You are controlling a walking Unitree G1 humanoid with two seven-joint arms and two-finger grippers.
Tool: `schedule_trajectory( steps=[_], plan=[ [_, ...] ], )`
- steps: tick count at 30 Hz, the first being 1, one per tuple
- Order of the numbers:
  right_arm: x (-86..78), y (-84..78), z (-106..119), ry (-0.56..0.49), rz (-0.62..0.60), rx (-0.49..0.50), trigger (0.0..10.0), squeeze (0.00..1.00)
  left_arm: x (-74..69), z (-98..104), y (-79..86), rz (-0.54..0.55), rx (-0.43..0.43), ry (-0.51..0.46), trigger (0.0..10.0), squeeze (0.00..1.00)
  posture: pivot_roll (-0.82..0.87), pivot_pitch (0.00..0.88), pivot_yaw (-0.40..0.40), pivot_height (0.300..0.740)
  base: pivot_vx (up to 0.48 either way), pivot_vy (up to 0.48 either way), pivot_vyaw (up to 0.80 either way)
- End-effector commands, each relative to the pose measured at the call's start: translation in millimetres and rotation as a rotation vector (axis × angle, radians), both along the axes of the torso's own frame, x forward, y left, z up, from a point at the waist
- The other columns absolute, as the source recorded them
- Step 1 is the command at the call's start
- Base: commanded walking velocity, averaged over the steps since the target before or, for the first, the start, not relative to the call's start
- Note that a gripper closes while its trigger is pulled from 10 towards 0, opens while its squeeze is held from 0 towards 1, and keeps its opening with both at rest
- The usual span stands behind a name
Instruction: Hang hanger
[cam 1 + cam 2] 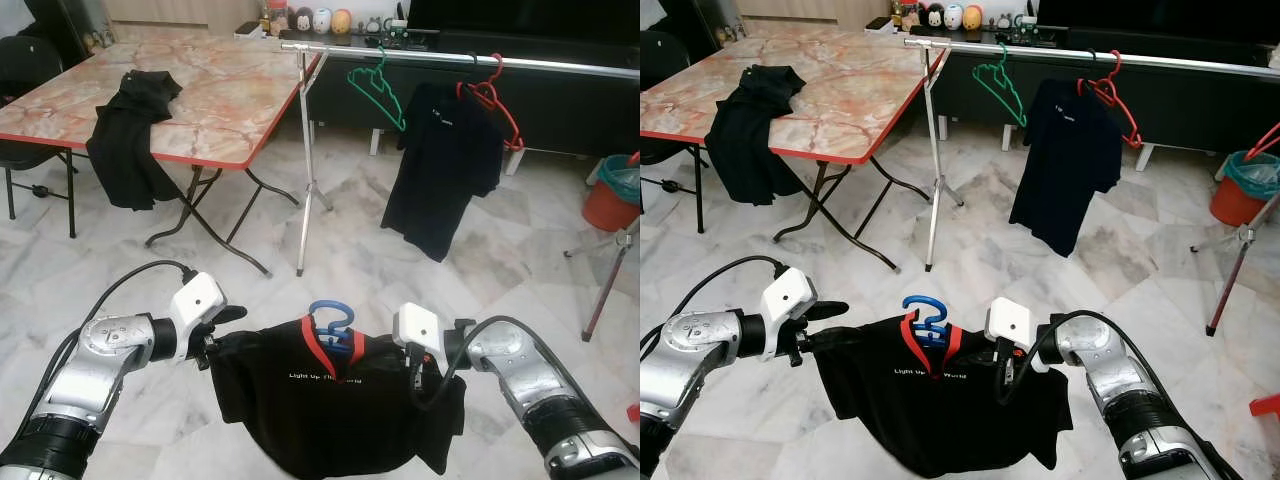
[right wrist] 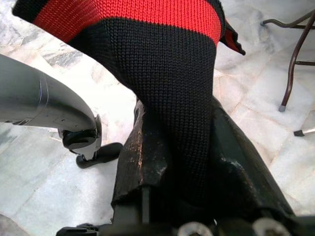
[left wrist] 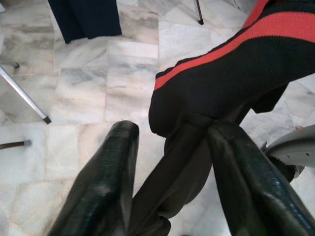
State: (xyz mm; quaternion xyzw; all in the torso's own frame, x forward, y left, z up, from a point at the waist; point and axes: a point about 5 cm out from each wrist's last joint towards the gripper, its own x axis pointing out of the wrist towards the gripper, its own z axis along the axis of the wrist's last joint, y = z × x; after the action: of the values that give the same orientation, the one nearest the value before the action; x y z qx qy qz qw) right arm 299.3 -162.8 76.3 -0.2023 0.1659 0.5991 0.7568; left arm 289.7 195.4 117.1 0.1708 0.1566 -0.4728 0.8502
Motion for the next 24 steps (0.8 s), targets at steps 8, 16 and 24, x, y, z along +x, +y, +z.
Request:
schedule_trajectory(
  steps=[8, 16, 24],
  plan=[
    [0.6, 2.2, 1, -0.011, 0.007, 0.006, 10.0, 0.0, -3.1, 25, -15.2, -0.062, -0.194, -0.012, 10.0, 0.0, 0.06, 0.046, 0.004, 0.74, 0.0, 0.0, 0.0],
    [1.7, 5.3, -2, -0.015, -0.012, -0.001, 10.0, 0.0, -5.4, 27, -30.9, -0.111, -0.192, -0.012, 10.0, 0.0, 0.07, 0.047, 0.005, 0.74, 0.0, 0.0, 0.0],
    [2.3, 11.2, -5, -0.024, -0.017, -0.004, 10.0, 0.0, -7.0, 13, -47.0, -0.108, -0.188, 0.028, 10.0, 0.36, 0.07, 0.047, 0.005, 0.74, 0.0, 0.0, 0.0]
  ],
)
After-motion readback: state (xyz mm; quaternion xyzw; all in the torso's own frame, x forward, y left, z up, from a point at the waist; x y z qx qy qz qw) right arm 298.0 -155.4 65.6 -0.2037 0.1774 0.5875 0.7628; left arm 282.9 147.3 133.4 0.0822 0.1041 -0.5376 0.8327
